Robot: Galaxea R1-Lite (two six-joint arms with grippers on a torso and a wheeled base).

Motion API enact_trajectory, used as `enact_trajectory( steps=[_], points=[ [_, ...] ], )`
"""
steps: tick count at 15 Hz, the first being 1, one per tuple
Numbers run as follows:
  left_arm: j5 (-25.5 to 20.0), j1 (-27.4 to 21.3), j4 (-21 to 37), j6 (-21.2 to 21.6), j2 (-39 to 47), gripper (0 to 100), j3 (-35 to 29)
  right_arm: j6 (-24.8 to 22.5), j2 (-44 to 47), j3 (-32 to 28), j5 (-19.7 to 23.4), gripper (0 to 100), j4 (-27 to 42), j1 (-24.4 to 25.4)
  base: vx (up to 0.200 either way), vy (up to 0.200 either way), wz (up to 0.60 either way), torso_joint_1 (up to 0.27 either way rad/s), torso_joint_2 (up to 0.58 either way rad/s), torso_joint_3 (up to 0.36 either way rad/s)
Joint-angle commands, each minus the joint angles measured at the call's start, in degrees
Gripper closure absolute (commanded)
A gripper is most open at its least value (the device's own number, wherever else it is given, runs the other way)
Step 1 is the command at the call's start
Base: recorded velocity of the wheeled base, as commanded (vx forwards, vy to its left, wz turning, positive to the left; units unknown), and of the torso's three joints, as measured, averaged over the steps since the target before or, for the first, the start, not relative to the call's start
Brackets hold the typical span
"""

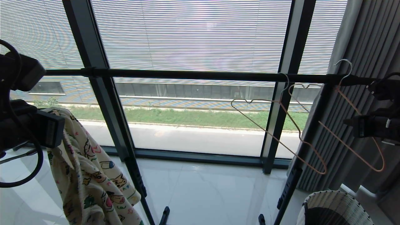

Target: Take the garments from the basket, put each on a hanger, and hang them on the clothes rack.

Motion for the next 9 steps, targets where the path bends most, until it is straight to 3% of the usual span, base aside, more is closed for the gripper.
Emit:
enact_trajectory(
  steps=[1,5,9],
  points=[
    [0.02,-0.01,-0.07,-0.01,-0.11,100,-0.09,0.18,-3.06,1.68,-0.08,100,0.10,-0.16,0.000,0.000,0.00,0.000,0.00,0.000],
    [0.02,0.08,-2.18,0.08,0.07,100,0.09,0.18,-7.37,4.85,-0.17,100,0.10,-1.13,0.000,0.000,0.00,0.000,0.00,0.000],
    [0.46,0.08,-2.18,0.08,0.07,100,0.09,0.18,-12.37,9.50,-0.17,100,0.36,-1.21,-0.200,0.000,0.00,0.007,0.00,-0.001]
  ],
)
